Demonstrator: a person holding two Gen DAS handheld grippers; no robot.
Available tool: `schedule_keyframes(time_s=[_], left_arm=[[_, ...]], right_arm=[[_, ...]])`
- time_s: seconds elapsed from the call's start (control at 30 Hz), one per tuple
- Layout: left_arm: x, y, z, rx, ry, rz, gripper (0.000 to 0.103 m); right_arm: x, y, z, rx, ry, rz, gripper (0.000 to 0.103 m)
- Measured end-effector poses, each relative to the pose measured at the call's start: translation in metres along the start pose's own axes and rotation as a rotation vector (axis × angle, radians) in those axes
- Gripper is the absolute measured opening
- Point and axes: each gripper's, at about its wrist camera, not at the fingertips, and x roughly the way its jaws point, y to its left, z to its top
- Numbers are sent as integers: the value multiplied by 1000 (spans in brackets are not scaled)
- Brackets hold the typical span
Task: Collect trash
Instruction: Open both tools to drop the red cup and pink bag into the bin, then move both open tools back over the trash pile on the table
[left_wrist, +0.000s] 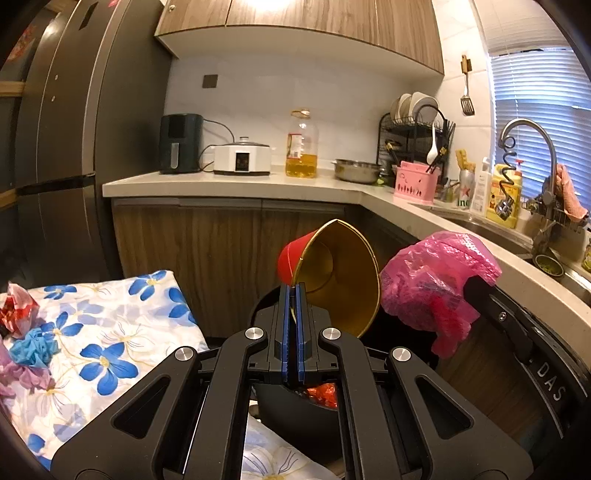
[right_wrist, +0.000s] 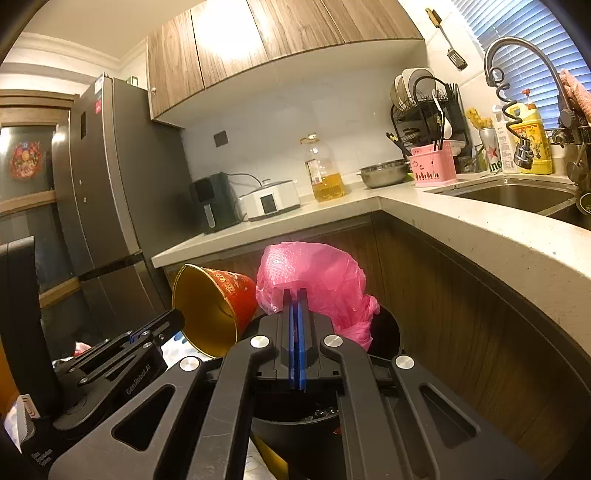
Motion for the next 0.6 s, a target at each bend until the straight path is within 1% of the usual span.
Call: schedule_keyframes(time_s=[0.3,0.33,0.37,0.43,0.47,0.53,0.57,0.6], left_arm=[[20,-2,-7,3,47,-19,3],[20,-2,-9,5,47,-18,3],[23,-2,-10,7,49,-13,3],[27,-1,-12,0,65,-11,4],[30,1,-14,-7,76,-11,6],[32,6,-16,-16,83,-3,18],[32,8,-17,-22,85,0,21],[32,11,-17,-31,86,3,28]], right_arm=[[17,-5,-5,12,43,-6,3],[19,-7,-6,15,49,-7,5],[21,-8,-6,18,50,-5,12],[24,-10,-7,22,55,-12,17],[25,-12,-7,25,59,-15,23],[25,-16,-7,37,62,-19,30],[25,-17,-7,40,62,-22,33],[24,-18,-8,40,64,-28,35]])
